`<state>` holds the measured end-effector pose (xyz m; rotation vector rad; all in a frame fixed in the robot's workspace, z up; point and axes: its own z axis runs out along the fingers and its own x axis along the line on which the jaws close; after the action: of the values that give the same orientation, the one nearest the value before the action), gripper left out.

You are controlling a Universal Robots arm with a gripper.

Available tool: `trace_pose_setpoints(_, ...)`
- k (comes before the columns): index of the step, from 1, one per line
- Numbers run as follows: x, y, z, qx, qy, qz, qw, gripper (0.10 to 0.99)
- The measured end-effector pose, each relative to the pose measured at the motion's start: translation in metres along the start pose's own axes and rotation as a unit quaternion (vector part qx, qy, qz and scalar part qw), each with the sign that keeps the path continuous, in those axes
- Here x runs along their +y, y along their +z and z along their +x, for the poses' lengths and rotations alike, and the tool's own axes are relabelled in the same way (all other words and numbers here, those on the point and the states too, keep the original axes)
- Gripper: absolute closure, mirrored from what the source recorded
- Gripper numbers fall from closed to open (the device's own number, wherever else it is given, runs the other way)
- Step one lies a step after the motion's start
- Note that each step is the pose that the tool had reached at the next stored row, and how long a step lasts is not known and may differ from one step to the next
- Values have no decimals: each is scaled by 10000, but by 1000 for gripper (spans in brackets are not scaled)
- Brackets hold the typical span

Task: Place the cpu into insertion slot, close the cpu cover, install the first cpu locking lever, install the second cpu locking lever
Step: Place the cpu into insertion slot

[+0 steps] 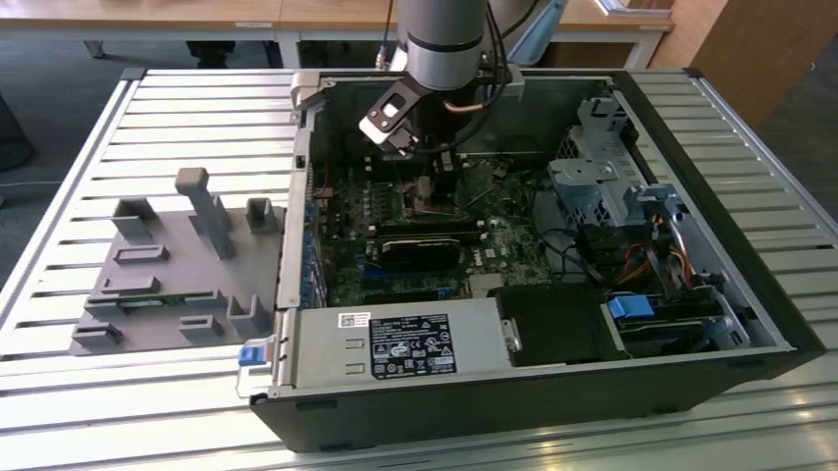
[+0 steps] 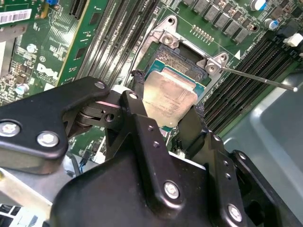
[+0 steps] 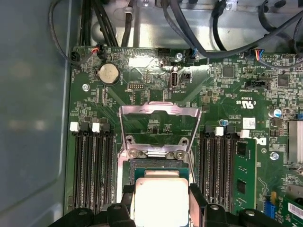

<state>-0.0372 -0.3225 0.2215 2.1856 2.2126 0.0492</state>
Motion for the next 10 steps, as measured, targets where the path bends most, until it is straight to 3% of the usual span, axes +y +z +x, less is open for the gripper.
trace_pose_setpoints(10,-8,57,1,-10,11,1,10000,549)
